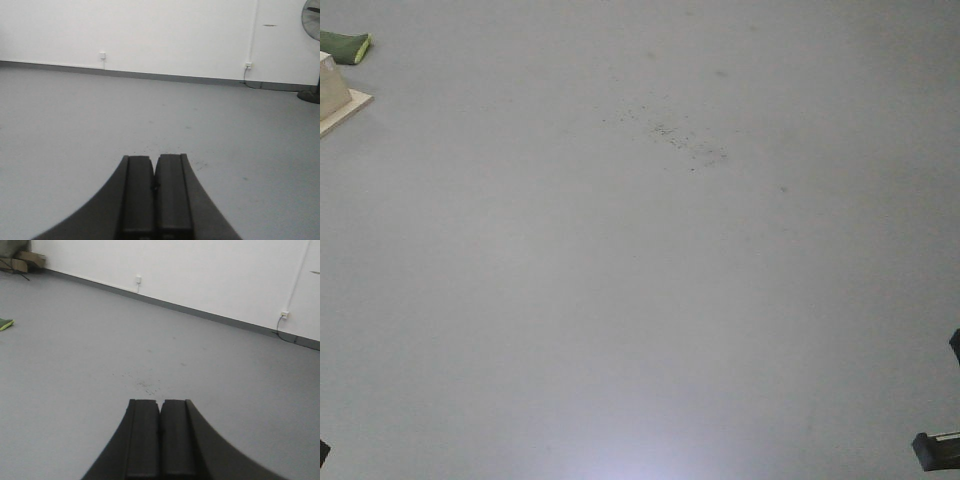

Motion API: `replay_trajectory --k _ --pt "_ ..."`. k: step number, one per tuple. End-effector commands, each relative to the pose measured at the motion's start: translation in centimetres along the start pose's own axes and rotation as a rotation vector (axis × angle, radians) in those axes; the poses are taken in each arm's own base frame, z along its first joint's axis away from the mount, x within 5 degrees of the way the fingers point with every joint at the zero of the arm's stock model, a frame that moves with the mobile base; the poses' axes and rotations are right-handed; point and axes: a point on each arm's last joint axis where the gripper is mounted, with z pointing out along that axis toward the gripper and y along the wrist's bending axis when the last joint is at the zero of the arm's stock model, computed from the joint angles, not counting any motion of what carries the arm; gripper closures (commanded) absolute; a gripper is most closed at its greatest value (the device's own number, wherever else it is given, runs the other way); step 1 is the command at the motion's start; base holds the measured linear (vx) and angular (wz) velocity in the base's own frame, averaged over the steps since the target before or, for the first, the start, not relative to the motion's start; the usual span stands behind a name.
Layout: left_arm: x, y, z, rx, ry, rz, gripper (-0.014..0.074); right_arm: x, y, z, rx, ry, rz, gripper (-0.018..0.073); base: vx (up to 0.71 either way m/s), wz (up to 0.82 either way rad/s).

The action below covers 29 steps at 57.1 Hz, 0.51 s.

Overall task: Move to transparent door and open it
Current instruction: 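Turn and drive the base toward the white-framed glass door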

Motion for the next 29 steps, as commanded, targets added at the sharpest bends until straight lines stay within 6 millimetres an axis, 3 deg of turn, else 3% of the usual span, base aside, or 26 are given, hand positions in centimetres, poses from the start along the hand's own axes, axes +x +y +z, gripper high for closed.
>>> replay_trajectory --k 1,29 --pt "-0.53 0.03 -0.10 -0.001 -0.089 -0.007 0.0599 -0.69 -0.18 -0.12 0.024 -0.095 -0.012 0.0561 0.41 0.34" --pt "-0.53 0.03 -0.10 -0.001 -0.089 -0.007 0.0599 -0.69 -0.18 -0.12 0.024 -0.095 -0.012 0.0561 0.43 0.42"
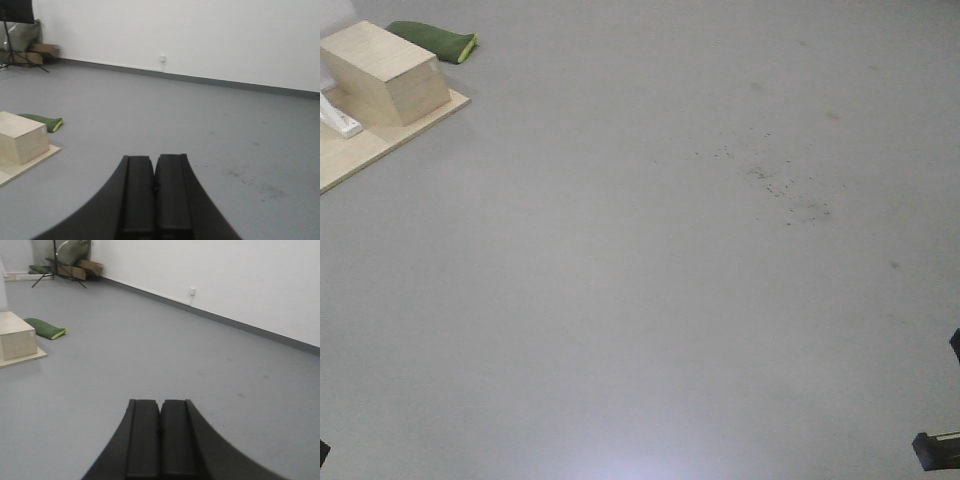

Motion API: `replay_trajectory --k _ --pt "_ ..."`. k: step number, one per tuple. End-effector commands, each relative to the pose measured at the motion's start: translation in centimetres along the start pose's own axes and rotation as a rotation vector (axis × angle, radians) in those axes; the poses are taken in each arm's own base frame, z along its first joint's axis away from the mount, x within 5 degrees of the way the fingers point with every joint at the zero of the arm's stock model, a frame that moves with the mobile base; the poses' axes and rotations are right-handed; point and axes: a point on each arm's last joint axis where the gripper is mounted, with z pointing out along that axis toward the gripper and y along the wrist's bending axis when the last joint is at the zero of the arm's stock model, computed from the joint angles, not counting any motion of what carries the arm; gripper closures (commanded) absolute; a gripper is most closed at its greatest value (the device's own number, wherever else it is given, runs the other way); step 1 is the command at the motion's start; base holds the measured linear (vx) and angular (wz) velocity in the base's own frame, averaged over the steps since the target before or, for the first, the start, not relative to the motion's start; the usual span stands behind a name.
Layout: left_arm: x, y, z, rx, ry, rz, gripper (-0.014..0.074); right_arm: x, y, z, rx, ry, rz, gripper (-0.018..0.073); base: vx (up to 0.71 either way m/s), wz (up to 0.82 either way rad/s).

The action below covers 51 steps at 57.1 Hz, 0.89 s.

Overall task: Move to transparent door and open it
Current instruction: 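Turn and drive the base toward the white-framed glass door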

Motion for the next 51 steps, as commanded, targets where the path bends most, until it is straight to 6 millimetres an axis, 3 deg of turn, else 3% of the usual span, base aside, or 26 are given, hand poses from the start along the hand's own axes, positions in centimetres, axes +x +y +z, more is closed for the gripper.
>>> replay_trajectory --k 1,51 --pt "-0.53 0.03 -0.10 -0.001 -0.089 -0.007 0.0599 -0.68 -0.18 -0.11 0.024 -0.094 -0.012 0.0561 0.47 0.51" --pt "-0.53 0.03 -0.10 -0.001 -0.089 -0.007 0.0599 -0.69 -0.18 -0.12 0.024 -0.096 -0.012 0.0561 0.51 0.50"
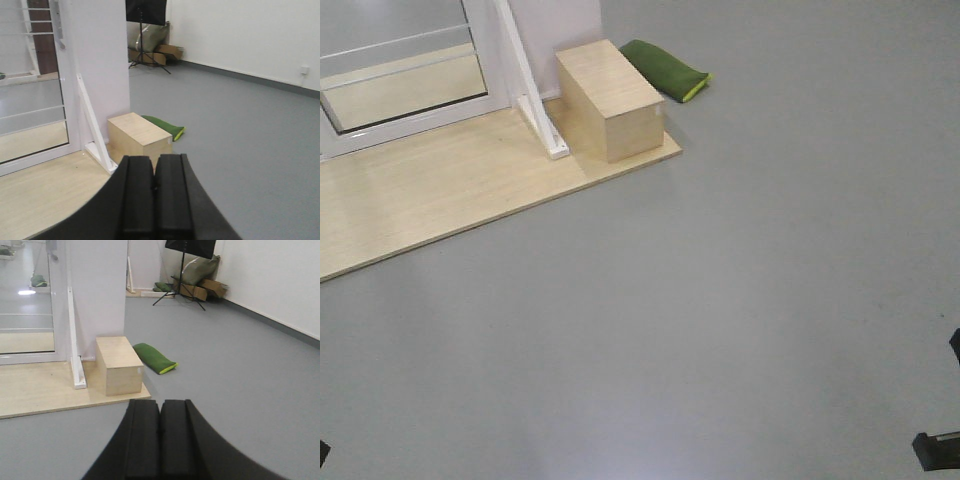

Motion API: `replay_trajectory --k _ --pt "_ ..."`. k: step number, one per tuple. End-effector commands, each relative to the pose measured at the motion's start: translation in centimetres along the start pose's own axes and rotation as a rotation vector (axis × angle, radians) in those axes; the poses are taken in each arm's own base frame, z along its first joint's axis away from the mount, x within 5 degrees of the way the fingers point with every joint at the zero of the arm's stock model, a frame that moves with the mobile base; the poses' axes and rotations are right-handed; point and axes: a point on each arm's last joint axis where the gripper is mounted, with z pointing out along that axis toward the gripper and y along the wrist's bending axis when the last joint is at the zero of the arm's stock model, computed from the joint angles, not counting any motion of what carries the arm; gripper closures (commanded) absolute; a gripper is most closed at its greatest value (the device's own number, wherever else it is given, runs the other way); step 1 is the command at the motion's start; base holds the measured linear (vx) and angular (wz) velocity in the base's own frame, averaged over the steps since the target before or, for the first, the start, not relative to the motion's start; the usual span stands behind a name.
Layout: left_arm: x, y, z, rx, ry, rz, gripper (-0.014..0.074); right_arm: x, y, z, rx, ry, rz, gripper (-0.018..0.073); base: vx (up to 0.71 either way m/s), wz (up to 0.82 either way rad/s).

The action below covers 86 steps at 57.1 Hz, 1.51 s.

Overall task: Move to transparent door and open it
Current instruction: 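Turn and drive the base toward the white-framed glass door, then drive the base up close to the glass door and stop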

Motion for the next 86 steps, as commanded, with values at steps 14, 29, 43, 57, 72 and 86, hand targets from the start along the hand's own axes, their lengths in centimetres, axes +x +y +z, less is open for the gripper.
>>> replay_trajectory --k 14,29,43,57,72,86 --pt "-0.53 0.03 -0.10 -0.001 -0.089 -0.007 0.0599 -0.67 -0.17 -0.11 0.024 -0.093 -0.012 0.0561 0.53 0.45" --pt "-0.53 0.03 -0.10 -0.001 -0.089 -0.007 0.0599 -0.67 -0.17 -0.11 0.024 -0.093 -0.012 0.0561 0.51 0.47" --pt "-0.53 0.03 -0.10 -0.001 -0.089 -0.007 0.0599 -0.67 -0.17 -0.11 0.024 -0.093 -0.012 0.0561 0.50 0.50" --pt "-0.53 0.03 -0.10 -0.001 -0.089 -0.007 0.0599 -0.67 -0.17 -0.11 0.024 -0.093 -0.012 0.0561 0.50 0.41" --pt "-0.53 0.03 -0.10 -0.001 -0.089 -0.007 0.0599 -0.67 -0.17 -0.11 0.024 -0.093 -0.012 0.0561 0.51 0.12" --pt "-0.53 0.03 -0.10 -0.001 -0.089 -0.007 0.0599 -0.67 -0.17 -0.11 0.024 -0.093 -0.012 0.0561 0.51 -0.05"
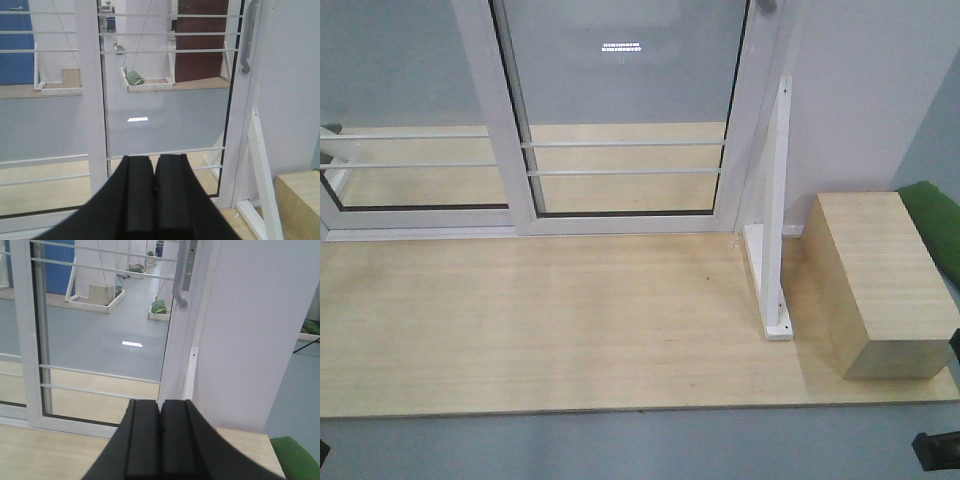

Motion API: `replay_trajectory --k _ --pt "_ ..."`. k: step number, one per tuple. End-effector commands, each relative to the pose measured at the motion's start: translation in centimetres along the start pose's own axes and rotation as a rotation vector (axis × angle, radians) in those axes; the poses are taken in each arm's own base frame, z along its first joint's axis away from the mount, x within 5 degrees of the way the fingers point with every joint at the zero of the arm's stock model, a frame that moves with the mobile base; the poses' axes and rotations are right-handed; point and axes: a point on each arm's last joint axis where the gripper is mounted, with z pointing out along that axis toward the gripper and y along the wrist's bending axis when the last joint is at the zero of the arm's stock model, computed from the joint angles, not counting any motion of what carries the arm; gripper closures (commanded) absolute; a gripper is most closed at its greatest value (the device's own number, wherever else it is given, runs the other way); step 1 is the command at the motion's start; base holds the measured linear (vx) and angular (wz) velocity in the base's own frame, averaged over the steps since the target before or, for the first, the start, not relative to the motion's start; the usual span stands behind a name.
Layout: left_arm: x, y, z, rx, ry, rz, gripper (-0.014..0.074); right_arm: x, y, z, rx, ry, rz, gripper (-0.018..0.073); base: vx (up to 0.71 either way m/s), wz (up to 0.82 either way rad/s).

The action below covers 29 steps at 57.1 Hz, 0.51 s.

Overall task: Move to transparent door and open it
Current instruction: 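Drive the base up close to the glass door and stop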

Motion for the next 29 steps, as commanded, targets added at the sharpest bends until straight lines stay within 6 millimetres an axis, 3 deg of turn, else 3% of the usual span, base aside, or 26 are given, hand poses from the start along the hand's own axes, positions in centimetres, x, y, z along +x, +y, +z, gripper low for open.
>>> replay_trajectory --k 1,29 --pt "-0.53 0.03 -0.10 -0.001 -0.089 -0.007 0.0599 -0.68 -0.18 -0.11 0.024 -0.094 -0.012 0.0561 0.50 -0.05" --pt "-0.53 0.03 -0.10 -0.001 -0.089 -0.007 0.0599 -0.70 -0.18 -0.12 0.025 -0.097 -0.012 0.0561 0.47 0.02"
